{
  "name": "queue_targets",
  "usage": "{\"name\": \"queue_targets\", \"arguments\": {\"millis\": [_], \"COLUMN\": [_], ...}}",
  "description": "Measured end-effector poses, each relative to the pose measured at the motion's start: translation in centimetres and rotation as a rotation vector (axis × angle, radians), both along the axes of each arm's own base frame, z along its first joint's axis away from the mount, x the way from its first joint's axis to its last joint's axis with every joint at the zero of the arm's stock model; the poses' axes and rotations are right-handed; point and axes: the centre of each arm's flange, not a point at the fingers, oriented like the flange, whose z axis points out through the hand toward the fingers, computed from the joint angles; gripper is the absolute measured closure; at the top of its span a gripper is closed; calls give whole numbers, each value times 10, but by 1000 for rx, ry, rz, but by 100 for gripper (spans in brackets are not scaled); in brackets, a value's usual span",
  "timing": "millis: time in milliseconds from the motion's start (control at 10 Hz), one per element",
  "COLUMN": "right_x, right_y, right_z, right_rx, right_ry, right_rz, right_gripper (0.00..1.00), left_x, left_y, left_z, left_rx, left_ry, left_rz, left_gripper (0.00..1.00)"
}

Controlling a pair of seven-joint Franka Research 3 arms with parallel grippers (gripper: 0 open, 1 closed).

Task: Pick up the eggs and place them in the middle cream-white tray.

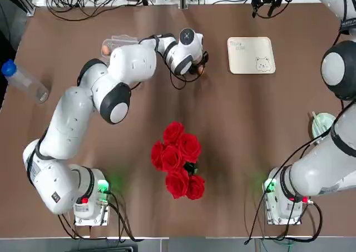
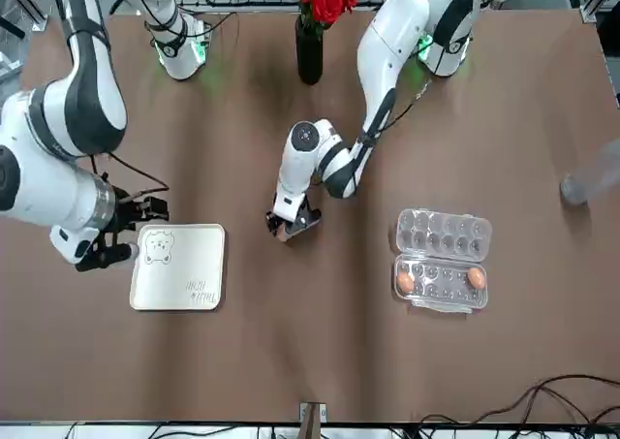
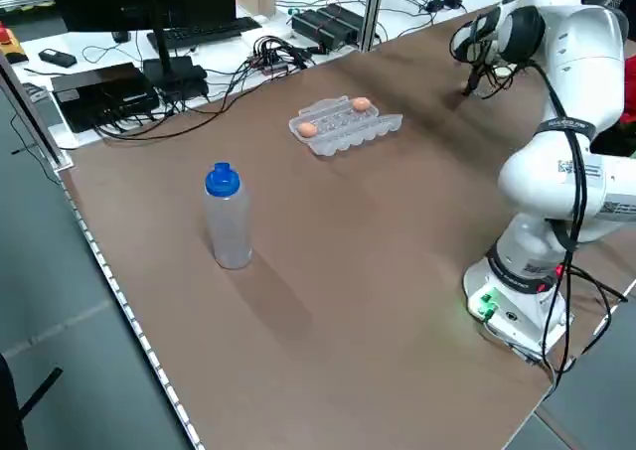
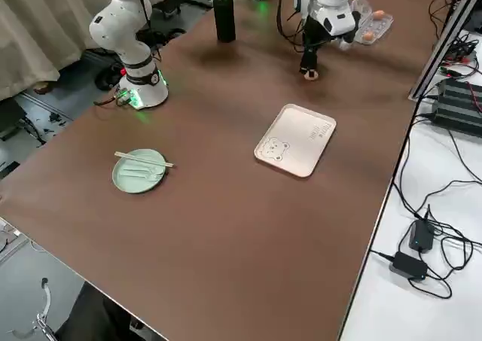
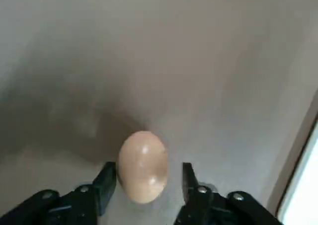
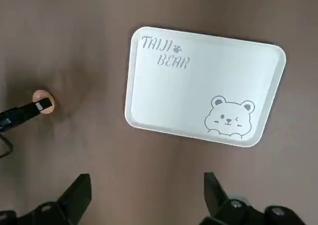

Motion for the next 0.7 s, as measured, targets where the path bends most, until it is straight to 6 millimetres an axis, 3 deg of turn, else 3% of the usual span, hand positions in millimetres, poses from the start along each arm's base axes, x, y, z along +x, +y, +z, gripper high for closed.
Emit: {"name": "queue_targets", "arguments": {"millis": [200,300,500,700], "right_x": [0,-1,-4,-12], "right_y": [10,24,55,105], "right_z": [-9,-17,-36,-66], "right_rx": [-2,-3,-7,-24], "right_ry": [13,22,45,71], "right_rz": [16,33,61,78], "right_gripper": [2,4,10,12], "left_x": [8,17,56,109], "left_y": [2,13,64,144], "left_z": [34,59,112,149], "left_rx": [31,76,165,209], "left_ry": [10,29,56,59], "left_rz": [10,25,51,102], "left_gripper": [7,3,0,0]}}
